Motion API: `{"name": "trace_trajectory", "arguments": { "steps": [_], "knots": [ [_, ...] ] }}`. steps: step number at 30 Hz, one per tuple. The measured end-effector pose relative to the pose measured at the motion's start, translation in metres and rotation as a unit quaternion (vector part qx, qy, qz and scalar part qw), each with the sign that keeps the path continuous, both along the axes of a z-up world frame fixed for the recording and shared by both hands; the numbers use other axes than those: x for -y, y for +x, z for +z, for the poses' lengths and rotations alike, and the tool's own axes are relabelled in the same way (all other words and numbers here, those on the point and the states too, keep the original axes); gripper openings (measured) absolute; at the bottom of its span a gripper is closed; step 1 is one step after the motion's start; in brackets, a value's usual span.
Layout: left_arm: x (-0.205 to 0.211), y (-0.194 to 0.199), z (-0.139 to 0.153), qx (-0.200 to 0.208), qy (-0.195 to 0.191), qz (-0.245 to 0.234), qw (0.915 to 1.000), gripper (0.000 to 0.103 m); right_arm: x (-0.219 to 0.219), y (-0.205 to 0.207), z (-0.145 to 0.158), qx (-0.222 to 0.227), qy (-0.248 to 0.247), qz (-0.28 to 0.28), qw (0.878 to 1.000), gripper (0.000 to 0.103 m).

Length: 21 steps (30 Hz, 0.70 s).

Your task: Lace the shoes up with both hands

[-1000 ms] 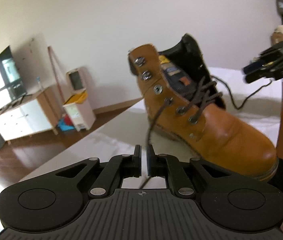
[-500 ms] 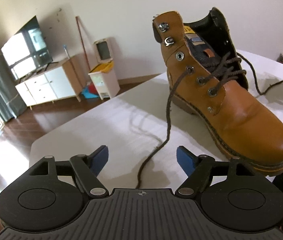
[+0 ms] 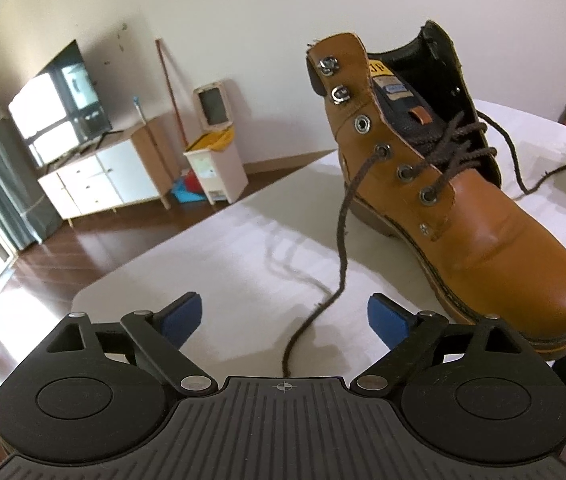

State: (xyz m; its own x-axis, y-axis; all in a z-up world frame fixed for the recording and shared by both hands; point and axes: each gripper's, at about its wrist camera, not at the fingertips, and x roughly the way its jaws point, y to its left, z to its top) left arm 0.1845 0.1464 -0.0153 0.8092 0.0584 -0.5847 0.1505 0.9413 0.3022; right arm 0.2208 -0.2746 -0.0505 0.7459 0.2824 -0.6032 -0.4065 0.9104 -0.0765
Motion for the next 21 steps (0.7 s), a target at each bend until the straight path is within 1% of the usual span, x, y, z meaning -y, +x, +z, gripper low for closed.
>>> {"name": "trace_trajectory", "arguments": {
  "steps": [2,5,10,12,13,15,17,19,21],
  "knots": [
    [0.005,-0.004,0.002,0.015,0.013,-0.003,0.9998,0.101,0.004,-0.001,0.000,0.001,-0.003,-0.005,1.000,0.093],
    [0.014,-0.010,0.007,0.036,0.031,-0.014,0.9988,0.101,0.013,-0.002,-0.002,0.000,-0.011,-0.011,1.000,0.092],
    [0.024,-0.020,0.023,0.060,0.026,-0.037,0.9972,0.101,0.038,0.007,-0.008,-0.006,-0.024,-0.020,0.999,0.089],
    [0.026,-0.024,0.032,0.072,0.017,-0.045,0.9963,0.101,0.052,0.014,-0.010,-0.011,-0.015,-0.037,0.999,0.087],
    [0.027,-0.024,0.034,0.074,0.014,-0.046,0.9961,0.101,0.059,0.018,-0.011,-0.015,-0.006,-0.047,0.999,0.085],
    [0.030,-0.023,0.039,0.078,0.011,-0.047,0.9958,0.101,0.080,0.029,-0.014,-0.032,0.041,-0.075,0.996,0.077],
    [0.034,-0.023,0.044,0.083,0.007,-0.047,0.9954,0.101,0.094,0.037,-0.018,-0.044,0.078,-0.097,0.991,0.060],
    [0.040,-0.021,0.044,0.082,0.011,-0.050,0.9953,0.101,0.102,0.043,-0.023,-0.050,0.099,-0.114,0.987,0.058],
    [0.044,-0.019,0.043,0.080,0.013,-0.052,0.9953,0.101,0.103,0.048,-0.027,-0.056,0.106,-0.121,0.985,0.055]
  ]
}}
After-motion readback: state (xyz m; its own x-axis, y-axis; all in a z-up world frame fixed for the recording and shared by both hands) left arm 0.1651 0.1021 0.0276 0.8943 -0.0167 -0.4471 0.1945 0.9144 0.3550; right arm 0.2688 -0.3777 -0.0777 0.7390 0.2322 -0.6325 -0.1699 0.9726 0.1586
